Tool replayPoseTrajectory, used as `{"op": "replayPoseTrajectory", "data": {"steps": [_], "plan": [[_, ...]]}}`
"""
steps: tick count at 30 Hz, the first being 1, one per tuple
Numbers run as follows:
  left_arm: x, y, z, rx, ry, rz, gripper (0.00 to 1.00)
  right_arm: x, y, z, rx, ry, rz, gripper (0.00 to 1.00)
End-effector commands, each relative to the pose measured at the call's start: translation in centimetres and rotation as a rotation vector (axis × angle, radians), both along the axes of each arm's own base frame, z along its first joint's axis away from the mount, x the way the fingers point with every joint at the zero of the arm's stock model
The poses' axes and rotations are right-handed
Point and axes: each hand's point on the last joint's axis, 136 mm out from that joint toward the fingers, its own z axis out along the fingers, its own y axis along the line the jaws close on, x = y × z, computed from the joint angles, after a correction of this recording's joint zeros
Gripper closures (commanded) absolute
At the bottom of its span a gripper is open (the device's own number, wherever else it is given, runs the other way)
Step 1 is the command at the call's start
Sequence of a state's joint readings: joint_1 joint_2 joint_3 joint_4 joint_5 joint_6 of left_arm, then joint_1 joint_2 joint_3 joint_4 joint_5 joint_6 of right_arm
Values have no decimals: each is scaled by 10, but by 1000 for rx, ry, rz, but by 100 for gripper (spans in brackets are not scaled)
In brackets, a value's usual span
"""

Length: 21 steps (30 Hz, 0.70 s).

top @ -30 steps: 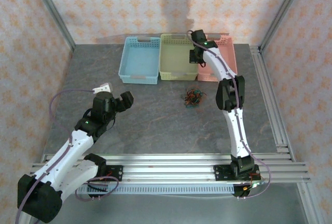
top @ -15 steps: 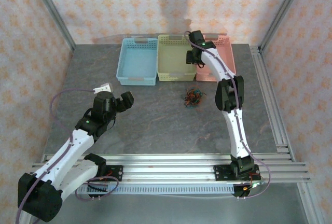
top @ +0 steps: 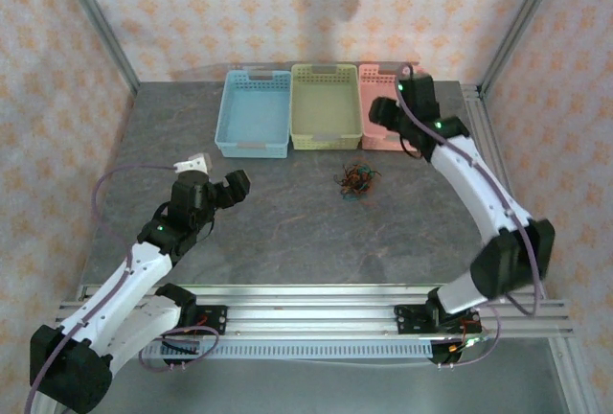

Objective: Untangle the cables

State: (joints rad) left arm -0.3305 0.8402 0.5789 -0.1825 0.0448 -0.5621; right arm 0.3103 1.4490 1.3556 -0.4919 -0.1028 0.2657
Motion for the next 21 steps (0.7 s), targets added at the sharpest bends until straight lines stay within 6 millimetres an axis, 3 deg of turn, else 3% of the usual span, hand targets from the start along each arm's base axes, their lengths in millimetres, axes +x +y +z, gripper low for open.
{"op": "replayPoseTrajectory", "data": {"steps": [1,5,9,21], "plan": [[3,-9,14,-9,-56,-42,7,-31,0,-75,31,150,-35,38],[3,-14,14,-18,-56,-61,7,-63,9,-132,44,257,-3,38],[3,-16,14,-18,-54,-68,7,-67,18,-172,49,346,16,38],[3,-19,15,-20,-56,-80,7,-32,48,-210,78,402,79,41]]}}
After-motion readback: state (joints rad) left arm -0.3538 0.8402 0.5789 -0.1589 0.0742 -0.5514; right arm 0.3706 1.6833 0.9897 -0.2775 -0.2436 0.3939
